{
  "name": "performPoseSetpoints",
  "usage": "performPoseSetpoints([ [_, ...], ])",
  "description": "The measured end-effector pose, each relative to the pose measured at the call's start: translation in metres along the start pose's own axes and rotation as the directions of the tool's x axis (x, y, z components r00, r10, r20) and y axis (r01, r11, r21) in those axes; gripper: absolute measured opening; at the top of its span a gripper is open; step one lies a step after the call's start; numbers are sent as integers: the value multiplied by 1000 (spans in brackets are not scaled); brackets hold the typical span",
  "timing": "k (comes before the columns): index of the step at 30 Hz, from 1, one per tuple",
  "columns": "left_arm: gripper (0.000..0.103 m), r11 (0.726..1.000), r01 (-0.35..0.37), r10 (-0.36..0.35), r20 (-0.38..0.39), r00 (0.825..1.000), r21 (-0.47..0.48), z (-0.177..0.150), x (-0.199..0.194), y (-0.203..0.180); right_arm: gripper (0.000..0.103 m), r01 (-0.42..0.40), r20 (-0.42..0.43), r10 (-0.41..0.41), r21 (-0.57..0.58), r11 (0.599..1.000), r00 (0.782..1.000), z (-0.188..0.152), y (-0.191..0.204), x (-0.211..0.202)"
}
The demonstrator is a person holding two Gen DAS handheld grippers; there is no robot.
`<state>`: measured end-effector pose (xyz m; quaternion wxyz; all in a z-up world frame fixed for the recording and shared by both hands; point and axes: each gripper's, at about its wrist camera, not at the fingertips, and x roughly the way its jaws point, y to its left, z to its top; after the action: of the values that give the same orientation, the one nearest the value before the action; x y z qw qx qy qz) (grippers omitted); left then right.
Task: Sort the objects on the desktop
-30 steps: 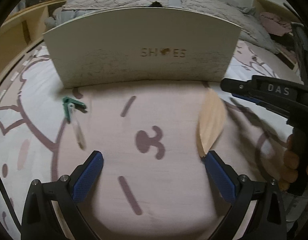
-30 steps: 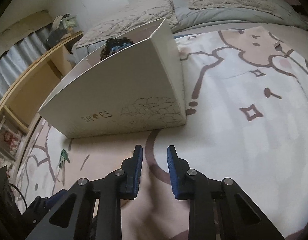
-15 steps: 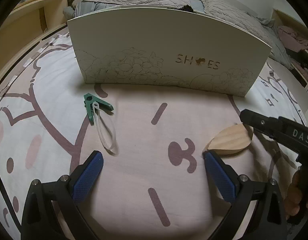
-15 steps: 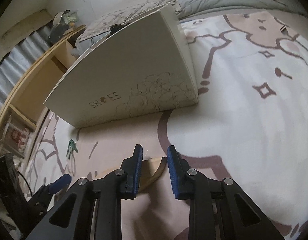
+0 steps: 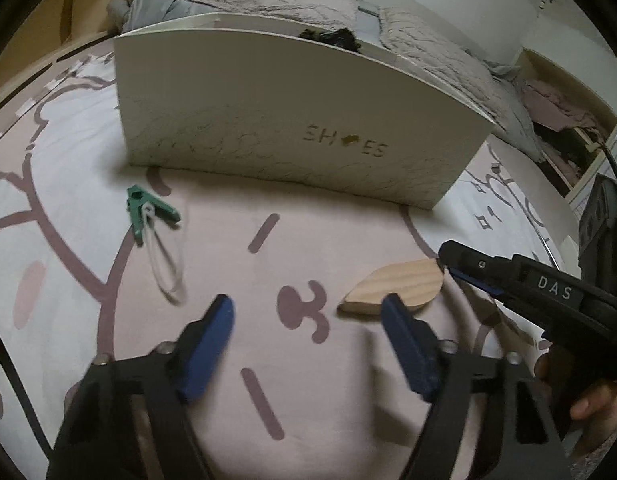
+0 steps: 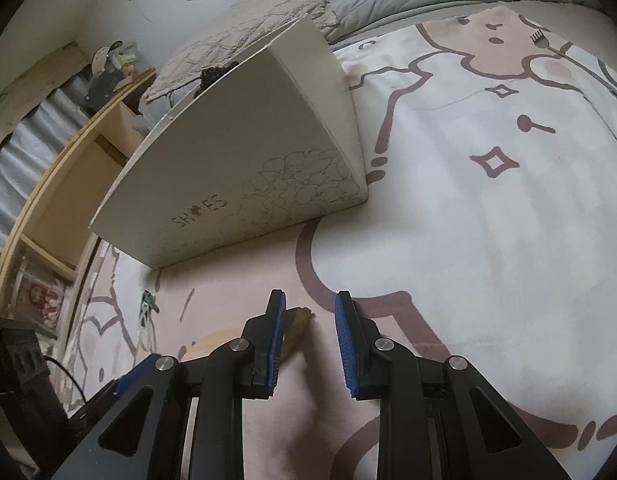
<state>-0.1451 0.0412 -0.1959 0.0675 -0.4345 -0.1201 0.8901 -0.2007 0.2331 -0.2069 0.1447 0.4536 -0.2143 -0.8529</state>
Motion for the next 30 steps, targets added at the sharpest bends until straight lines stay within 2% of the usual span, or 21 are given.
performPoseSetpoints([
  [1, 66, 1000, 14, -14, 2, 1000, 7, 0, 0, -2, 26, -13, 1, 13, 7, 1000, 1000, 0, 0, 0],
  [3, 55, 999, 41, -41, 2, 999, 20, 0, 1, -3, 26, -38, -1, 38, 24, 999, 999, 0, -1, 0],
  [5, 49, 997, 71, -71, 0, 997, 34, 2, 3, -6, 26, -54, -9, 54, 28, 998, 999, 0, 0, 1],
  [9, 36, 990, 144, -143, -19, 989, 8, 3, 7, -6, 26, -46, -30, 47, 22, 999, 998, -2, 1, 5],
  [16, 33, 982, 177, -180, -34, 983, -63, 2, 8, 4, 26, -53, -54, 52, -22, 998, 997, -14, 15, 7],
  [22, 33, 984, 168, -170, -34, 985, -60, 0, 6, 4, 26, -69, -63, 68, -16, 998, 996, -16, 15, 6],
  [30, 33, 981, 183, -186, -38, 982, -71, 0, 9, 2, 26, -38, 0, 38, 6, 999, 999, 5, 6, 9],
])
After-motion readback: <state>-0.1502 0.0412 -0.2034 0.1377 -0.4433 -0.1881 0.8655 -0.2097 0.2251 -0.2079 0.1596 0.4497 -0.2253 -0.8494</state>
